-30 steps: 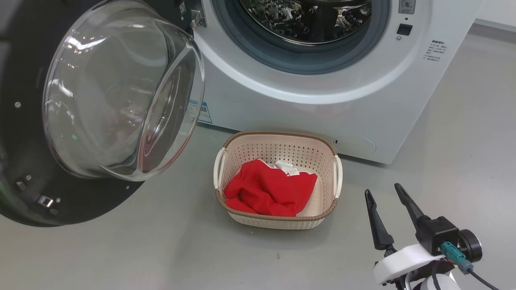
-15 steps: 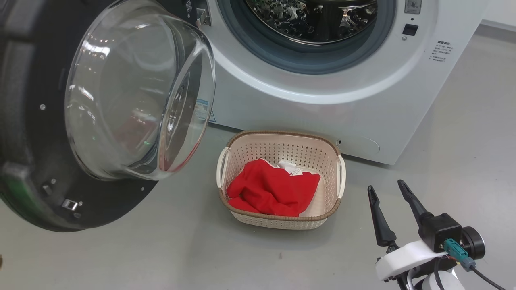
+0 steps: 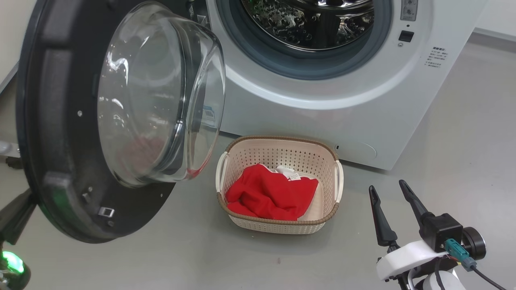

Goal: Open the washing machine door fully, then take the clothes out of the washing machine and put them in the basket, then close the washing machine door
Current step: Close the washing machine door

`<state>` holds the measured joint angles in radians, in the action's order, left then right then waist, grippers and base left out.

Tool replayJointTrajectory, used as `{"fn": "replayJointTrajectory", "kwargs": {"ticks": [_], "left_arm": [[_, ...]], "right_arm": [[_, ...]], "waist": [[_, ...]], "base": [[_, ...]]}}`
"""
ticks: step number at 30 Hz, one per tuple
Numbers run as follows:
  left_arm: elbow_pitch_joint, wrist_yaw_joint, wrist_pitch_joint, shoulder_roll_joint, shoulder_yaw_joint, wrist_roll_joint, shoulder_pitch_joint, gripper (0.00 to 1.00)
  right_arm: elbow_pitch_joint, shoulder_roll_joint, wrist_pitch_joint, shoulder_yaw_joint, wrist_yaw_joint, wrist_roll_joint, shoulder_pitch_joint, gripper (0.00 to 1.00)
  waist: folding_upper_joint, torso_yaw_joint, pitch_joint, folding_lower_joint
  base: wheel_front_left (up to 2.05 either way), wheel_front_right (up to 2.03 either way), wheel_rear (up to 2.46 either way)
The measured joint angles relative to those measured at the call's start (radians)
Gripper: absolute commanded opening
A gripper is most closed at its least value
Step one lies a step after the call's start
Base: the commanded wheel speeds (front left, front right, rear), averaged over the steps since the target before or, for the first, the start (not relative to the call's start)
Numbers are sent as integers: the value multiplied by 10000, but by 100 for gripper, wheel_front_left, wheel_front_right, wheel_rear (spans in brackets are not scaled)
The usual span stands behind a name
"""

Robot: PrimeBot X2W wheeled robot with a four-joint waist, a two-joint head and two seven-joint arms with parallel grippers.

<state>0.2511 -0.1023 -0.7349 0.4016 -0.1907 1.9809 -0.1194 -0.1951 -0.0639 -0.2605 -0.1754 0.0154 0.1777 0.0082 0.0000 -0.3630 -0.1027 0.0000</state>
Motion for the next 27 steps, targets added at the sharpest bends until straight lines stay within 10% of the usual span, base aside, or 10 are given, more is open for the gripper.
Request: {"fn": "replayJointTrajectory", "kwargs": {"ticks": [27], "left_arm": [[-2316, -104, -1455, -504, 407, 552, 1457, 0]], "right_arm": [[174, 96, 0, 19, -102, 2, -1, 100]], "waist": [[0, 1344, 323, 0]], "base": [[0, 0, 0]]}}
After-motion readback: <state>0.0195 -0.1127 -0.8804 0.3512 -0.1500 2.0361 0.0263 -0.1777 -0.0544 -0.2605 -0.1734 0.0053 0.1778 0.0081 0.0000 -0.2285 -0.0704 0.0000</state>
